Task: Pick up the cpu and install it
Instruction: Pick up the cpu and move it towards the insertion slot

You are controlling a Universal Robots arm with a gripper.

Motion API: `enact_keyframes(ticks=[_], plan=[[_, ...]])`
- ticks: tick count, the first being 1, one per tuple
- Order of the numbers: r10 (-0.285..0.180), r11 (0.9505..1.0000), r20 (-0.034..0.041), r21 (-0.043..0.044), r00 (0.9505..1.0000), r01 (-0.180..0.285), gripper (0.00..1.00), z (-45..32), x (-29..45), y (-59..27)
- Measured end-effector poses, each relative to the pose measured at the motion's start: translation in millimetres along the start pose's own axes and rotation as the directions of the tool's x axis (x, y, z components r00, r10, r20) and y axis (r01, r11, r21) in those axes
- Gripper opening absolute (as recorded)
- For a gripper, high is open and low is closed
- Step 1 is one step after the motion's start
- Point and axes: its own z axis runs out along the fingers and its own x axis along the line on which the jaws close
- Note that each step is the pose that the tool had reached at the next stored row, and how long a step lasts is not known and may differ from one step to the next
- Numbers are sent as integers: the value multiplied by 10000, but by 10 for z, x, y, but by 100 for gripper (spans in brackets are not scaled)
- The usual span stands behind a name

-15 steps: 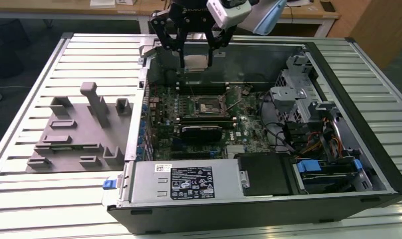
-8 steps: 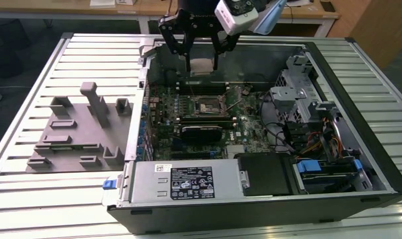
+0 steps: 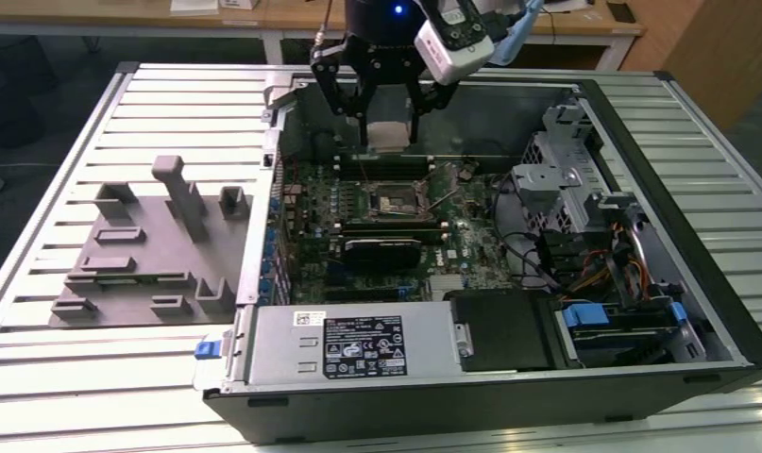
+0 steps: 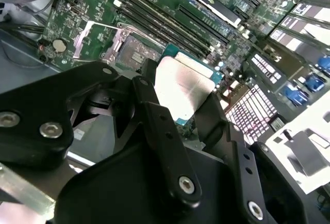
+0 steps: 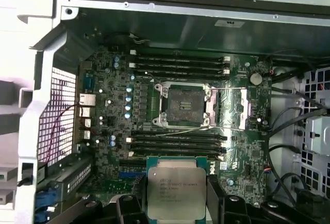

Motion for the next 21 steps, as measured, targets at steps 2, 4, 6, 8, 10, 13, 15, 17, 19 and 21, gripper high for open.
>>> enact_keyframes(ticks=[2,4,6,8,10,13,15,17,19,21], plan=[[2,10000,0,5,10000,-2,55,36,-12,0],[4,10000,-1,12,10000,-4,55,73,-25,-1],[7,10000,0,15,10000,-7,55,111,-37,-2],[9,10000,0,21,10000,-9,55,147,-50,-2],[12,10000,-1,27,10000,-12,55,183,-61,-3],[16,10000,0,33,10000,-16,55,239,-79,-4],[20,10000,0,41,10000,-20,55,272,-90,-6],[23,10000,-1,47,10000,-23,55,303,-102,-7],[32,10000,-1,51,10000,-32,55,333,-116,-8],[44,10000,0,53,10000,-44,55,366,-133,-9]])
